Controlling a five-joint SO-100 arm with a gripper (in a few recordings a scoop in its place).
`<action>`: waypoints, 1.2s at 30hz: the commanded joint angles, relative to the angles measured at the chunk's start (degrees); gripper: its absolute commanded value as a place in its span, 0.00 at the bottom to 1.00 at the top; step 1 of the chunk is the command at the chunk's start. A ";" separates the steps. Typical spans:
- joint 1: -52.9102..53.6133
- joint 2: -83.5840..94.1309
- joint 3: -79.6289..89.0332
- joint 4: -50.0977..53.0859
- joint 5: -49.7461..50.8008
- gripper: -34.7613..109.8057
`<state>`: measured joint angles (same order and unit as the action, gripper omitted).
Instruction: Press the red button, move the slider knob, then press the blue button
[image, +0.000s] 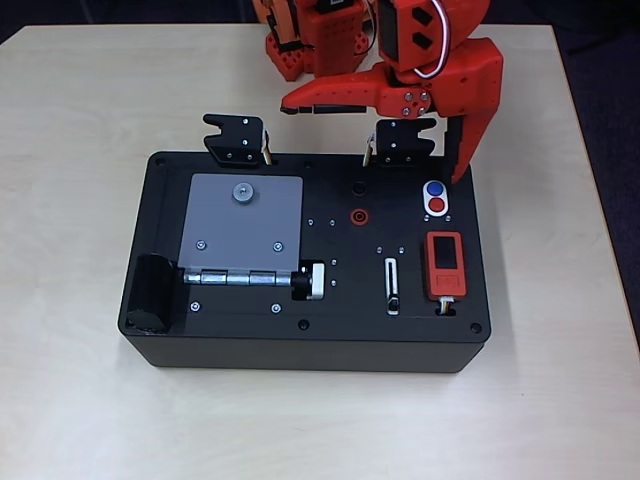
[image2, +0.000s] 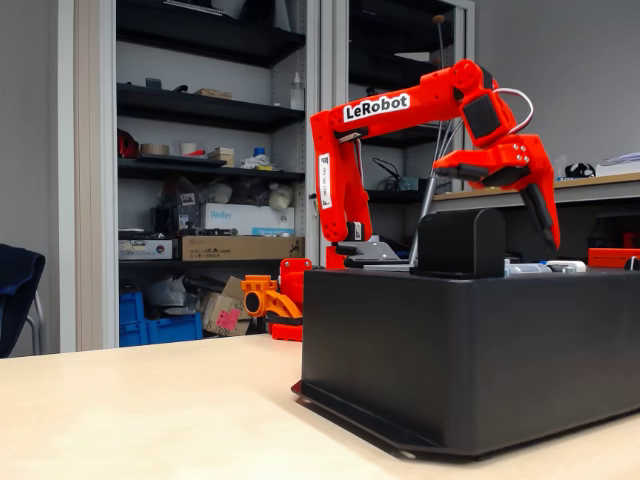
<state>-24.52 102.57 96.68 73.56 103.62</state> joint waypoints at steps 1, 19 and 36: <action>-0.62 3.43 0.97 -0.26 0.70 0.94; -0.18 5.80 5.89 -3.96 0.35 0.94; 0.97 7.12 9.58 -7.38 -0.79 0.94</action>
<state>-23.03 107.05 105.64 66.27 102.92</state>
